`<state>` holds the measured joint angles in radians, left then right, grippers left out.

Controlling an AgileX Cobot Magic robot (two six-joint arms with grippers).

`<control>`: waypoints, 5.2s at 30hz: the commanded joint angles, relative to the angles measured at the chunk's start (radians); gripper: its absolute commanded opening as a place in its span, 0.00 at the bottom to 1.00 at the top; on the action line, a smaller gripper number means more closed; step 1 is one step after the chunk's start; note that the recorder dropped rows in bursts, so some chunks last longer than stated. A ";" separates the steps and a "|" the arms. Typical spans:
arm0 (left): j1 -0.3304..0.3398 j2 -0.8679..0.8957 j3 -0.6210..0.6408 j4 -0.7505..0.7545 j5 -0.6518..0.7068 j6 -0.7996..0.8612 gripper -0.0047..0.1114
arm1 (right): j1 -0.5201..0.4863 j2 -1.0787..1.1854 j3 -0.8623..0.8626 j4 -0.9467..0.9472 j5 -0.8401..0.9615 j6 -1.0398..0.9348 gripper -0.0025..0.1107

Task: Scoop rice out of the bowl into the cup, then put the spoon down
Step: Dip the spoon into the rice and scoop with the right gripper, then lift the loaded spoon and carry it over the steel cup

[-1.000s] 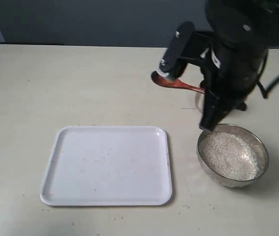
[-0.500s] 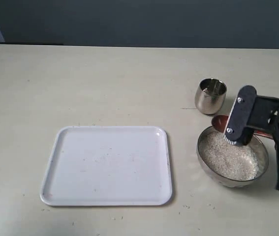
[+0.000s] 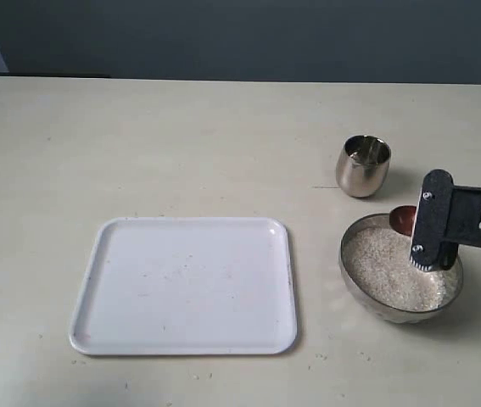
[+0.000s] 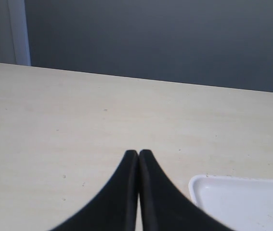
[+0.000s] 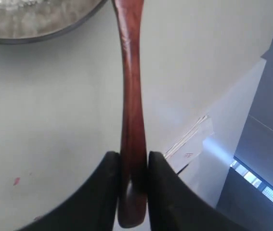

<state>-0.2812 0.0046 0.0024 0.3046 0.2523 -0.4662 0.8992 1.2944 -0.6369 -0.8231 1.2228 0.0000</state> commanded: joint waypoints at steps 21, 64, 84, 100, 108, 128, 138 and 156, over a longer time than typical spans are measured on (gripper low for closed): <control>-0.010 -0.005 -0.002 0.003 -0.013 -0.003 0.04 | -0.001 0.182 0.004 -0.022 -0.002 0.000 0.02; -0.018 -0.005 -0.002 0.003 -0.013 -0.003 0.04 | -0.001 0.295 -0.046 0.058 -0.134 0.081 0.02; -0.018 -0.005 -0.002 0.003 -0.013 -0.003 0.04 | -0.001 0.195 -0.046 0.168 -0.078 0.133 0.02; -0.020 -0.005 -0.002 0.003 -0.013 -0.003 0.04 | -0.001 0.172 -0.046 0.239 -0.002 0.133 0.02; -0.020 -0.005 -0.002 0.003 -0.013 -0.003 0.04 | -0.001 0.172 -0.046 0.233 -0.027 0.133 0.02; -0.020 -0.005 -0.002 0.003 -0.013 -0.003 0.04 | -0.003 0.123 -0.046 0.210 -0.106 0.188 0.02; -0.020 -0.005 -0.002 0.003 -0.013 -0.003 0.04 | -0.003 0.123 -0.046 0.152 -0.141 0.214 0.02; -0.020 -0.005 -0.002 0.003 -0.013 -0.003 0.04 | -0.195 0.118 -0.099 0.178 -0.284 0.194 0.02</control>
<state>-0.2939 0.0046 0.0024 0.3050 0.2523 -0.4662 0.7479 1.4216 -0.7074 -0.6418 0.9550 0.2085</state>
